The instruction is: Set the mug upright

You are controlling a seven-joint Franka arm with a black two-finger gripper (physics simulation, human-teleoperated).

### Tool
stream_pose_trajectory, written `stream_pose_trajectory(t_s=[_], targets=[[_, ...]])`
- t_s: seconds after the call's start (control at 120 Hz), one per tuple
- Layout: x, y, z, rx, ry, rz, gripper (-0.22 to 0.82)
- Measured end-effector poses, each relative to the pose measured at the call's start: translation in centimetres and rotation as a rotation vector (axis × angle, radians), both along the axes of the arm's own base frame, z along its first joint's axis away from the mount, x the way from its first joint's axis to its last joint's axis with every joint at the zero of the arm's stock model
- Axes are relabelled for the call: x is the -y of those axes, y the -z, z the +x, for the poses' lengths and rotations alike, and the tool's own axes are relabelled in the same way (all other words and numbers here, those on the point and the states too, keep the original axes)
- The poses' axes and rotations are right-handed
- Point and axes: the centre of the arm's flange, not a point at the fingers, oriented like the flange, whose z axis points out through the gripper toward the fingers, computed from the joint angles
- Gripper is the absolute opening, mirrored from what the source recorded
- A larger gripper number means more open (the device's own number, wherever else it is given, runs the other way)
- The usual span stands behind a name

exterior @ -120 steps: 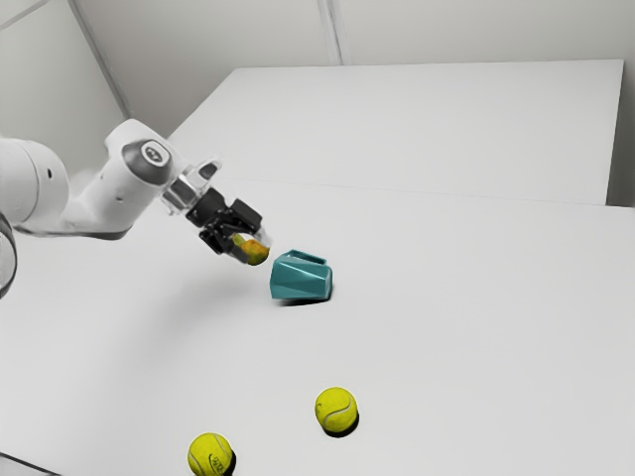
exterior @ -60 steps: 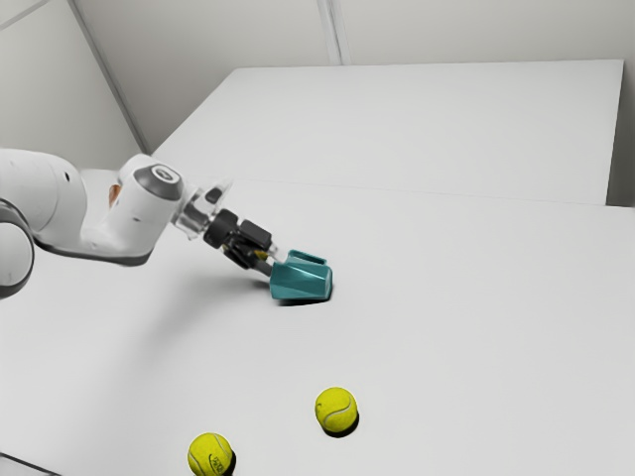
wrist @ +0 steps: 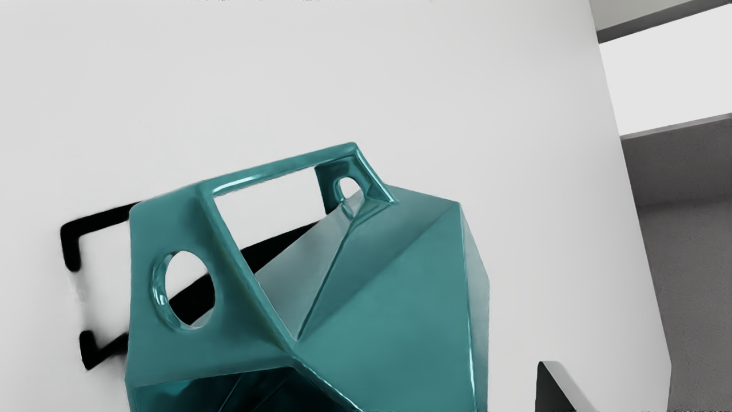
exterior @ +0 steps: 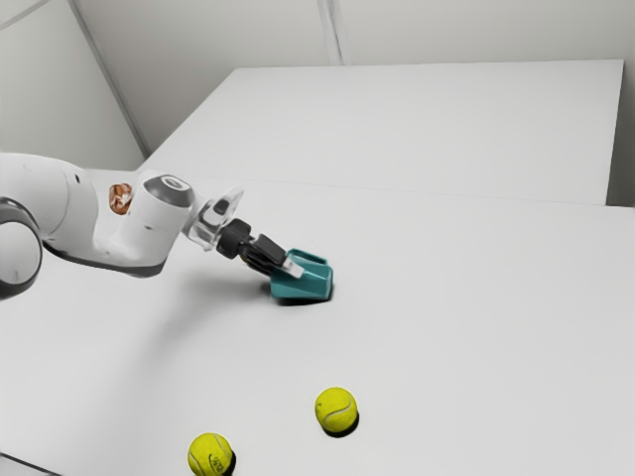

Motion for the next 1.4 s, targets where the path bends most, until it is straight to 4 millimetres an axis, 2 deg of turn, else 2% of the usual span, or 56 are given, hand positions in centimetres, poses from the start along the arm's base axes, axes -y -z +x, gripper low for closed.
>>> stream_pose_trajectory(t_s=[0.1,0.275,0.517,0.65,0.767,0.883,1.083,1.4], targets=[[0.1,-0.2,0.0,0.017,0.011,-0.004,0.02],[0.4,-0.5,0.1,0.042,0.029,-0.007,-0.1],[0.9,-1.5,0.1,0.081,0.058,-0.005,-0.16],[1.5,-3.6,0.0,0.123,0.085,0.037,-0.17],[2.8,-5.2,-0.8,0.155,0.143,0.143,-0.17],[4.2,-6.8,-2.6,0.182,0.227,0.328,-0.18],[5.3,-8.6,-3.4,0.231,0.316,0.592,-0.18],[8.4,-8.6,-6.1,0.255,0.386,0.889,-0.18]])
